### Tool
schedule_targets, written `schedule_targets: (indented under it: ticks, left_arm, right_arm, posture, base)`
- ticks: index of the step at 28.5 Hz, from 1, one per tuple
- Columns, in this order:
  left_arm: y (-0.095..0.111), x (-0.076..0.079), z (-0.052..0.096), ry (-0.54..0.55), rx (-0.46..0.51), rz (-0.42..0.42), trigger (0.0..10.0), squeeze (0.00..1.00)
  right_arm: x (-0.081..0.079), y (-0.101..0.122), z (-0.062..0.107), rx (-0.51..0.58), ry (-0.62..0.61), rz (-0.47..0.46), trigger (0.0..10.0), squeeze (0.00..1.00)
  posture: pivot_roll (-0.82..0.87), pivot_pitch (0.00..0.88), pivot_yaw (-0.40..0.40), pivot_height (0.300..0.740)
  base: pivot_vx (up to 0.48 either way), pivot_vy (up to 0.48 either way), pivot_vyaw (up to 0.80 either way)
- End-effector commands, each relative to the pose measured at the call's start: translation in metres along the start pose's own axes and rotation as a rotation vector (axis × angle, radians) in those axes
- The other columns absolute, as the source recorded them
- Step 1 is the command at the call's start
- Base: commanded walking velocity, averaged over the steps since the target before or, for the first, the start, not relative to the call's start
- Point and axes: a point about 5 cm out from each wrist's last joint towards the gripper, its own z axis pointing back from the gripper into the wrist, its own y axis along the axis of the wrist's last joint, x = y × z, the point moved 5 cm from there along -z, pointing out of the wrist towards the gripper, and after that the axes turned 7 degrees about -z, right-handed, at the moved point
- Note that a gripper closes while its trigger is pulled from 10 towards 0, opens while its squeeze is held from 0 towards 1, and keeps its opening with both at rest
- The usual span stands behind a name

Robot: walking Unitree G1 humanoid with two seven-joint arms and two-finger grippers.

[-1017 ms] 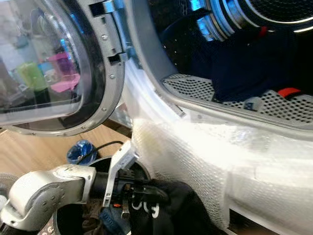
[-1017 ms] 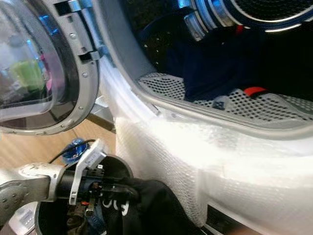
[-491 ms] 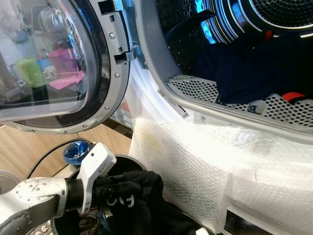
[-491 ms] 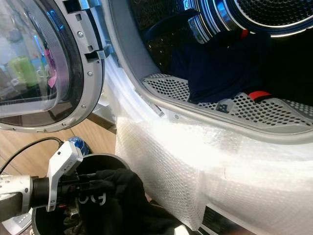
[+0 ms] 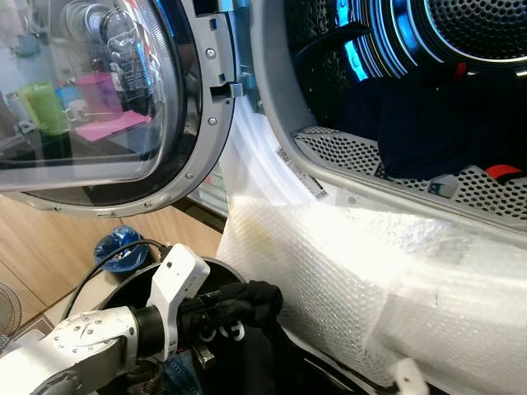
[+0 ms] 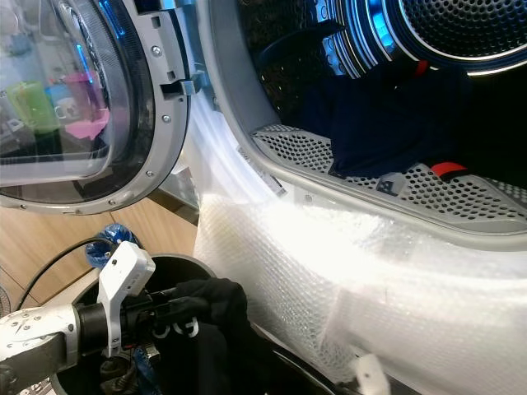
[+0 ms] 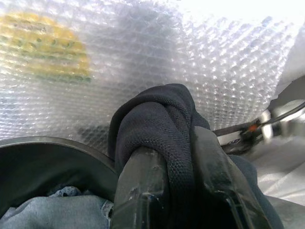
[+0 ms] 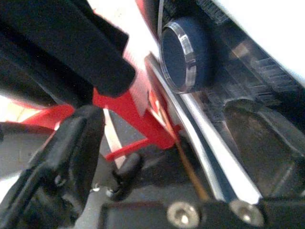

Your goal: Clothes washing

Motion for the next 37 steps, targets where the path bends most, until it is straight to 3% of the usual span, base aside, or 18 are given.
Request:
schedule_targets:
  ticks: [1,6,8,10,11,15,17,18,19,20,21,23,25,29,33,37]
  left_arm:
    - [0.000,-0.005,0.002,0.030,-0.002,-0.028,0.0,0.00]
    - [-0.001,-0.004,0.000,0.018,-0.007,-0.029,0.0,0.00]
    - [-0.001,-0.003,-0.001,0.001,-0.010,-0.029,0.0,0.00]
    - [-0.002,-0.003,-0.002,-0.002,-0.011,-0.029,0.0,0.00]
    - [-0.002,-0.003,-0.002,-0.002,-0.011,-0.029,0.0,0.00]
    - [-0.003,-0.003,-0.005,-0.016,-0.015,-0.036,0.0,0.00]
    - [-0.003,-0.002,-0.008,-0.026,-0.010,-0.040,0.0,0.00]
    - [-0.003,-0.002,-0.009,-0.029,-0.007,-0.041,0.0,0.00]
    - [-0.002,-0.002,-0.011,-0.032,-0.004,-0.042,0.0,0.00]
    - [-0.001,-0.002,-0.011,-0.033,-0.002,-0.043,0.0,0.00]
    - [-0.001,-0.003,-0.011,-0.033,-0.002,-0.043,0.0,0.00]
    - [-0.002,0.000,-0.014,-0.048,-0.003,-0.039,0.0,0.00]
    - [-0.003,0.000,-0.014,-0.053,-0.003,-0.037,0.0,0.00]
    - [-0.003,0.000,-0.016,-0.055,-0.002,-0.037,0.0,0.00]
    - [-0.004,-0.001,-0.019,-0.058,-0.005,-0.035,0.0,0.00]
    - [-0.004,0.002,-0.025,-0.076,-0.001,-0.031,0.0,0.00]
  right_arm:
    - [-0.005,0.017,0.006,0.062,0.082,0.024,10.0,1.00]
    - [-0.024,0.028,0.029,0.088,0.317,0.055,10.0,1.00]
    - [-0.062,-0.005,0.042,-0.115,0.567,0.098,10.0,1.00]
    - [-0.077,-0.021,0.047,-0.201,0.650,0.123,10.0,1.00]
    - [-0.077,-0.021,0.047,-0.201,0.650,0.123,10.0,1.00]
    - [-0.117,-0.079,0.072,-0.520,0.903,0.260,10.0,1.00]
    - [-0.124,-0.070,0.069,-0.478,0.899,0.234,10.0,1.00]
    - [-0.127,-0.049,0.061,-0.364,0.884,0.187,10.0,1.00]
    - [-0.135,-0.013,0.055,-0.187,0.889,0.133,10.0,1.00]
    - [-0.139,0.000,0.055,-0.125,0.900,0.123,10.0,1.00]
    - [-0.141,0.006,0.055,-0.099,0.907,0.122,10.0,1.00]
    - [-0.151,0.044,0.060,0.068,0.914,0.154,10.0,1.00]
    - [-0.157,0.067,0.065,0.168,0.912,0.167,10.0,1.00]
    - [-0.173,0.080,0.082,0.207,0.958,0.195,10.0,1.00]
    - [-0.186,0.064,0.086,0.085,0.975,0.255,10.0,1.00]
    - [-0.191,0.075,0.068,0.120,0.896,0.274,10.0,1.00]
  posture:
    - [0.16,0.000,0.068,0.740]
    - [0.15,0.007,0.067,0.740]
    - [0.13,0.018,0.064,0.740]
    - [0.13,0.018,0.064,0.740]
    - [0.13,0.018,0.064,0.740]
    - [0.11,0.020,0.062,0.740]
    - [0.11,0.019,0.059,0.740]
    - [0.11,0.020,0.062,0.740]
    - [0.11,0.024,0.063,0.740]
    - [0.10,0.026,0.064,0.740]
    - [0.10,0.026,0.064,0.740]
    - [0.09,0.033,0.066,0.740]
    - [0.09,0.039,0.068,0.740]
    - [0.07,0.046,0.074,0.740]
    - [0.06,0.048,0.078,0.740]
    - [0.05,0.047,0.079,0.740]
  base:
    - [0.000,0.000,0.00]
    - [0.000,0.000,0.00]
    - [0.000,0.000,0.00]
    - [0.000,0.000,0.00]
    - [0.000,0.000,0.00]
    - [0.000,0.000,0.00]
    - [0.000,0.000,0.00]
    - [0.000,0.000,0.00]
    - [0.000,0.000,0.00]
    - [0.000,0.000,0.00]
    - [0.000,0.000,0.00]
    - [0.000,0.000,0.00]
    - [0.000,0.000,0.00]
    - [0.000,0.000,0.00]
    - [0.000,0.000,0.00]
    - [0.000,0.000,0.00]
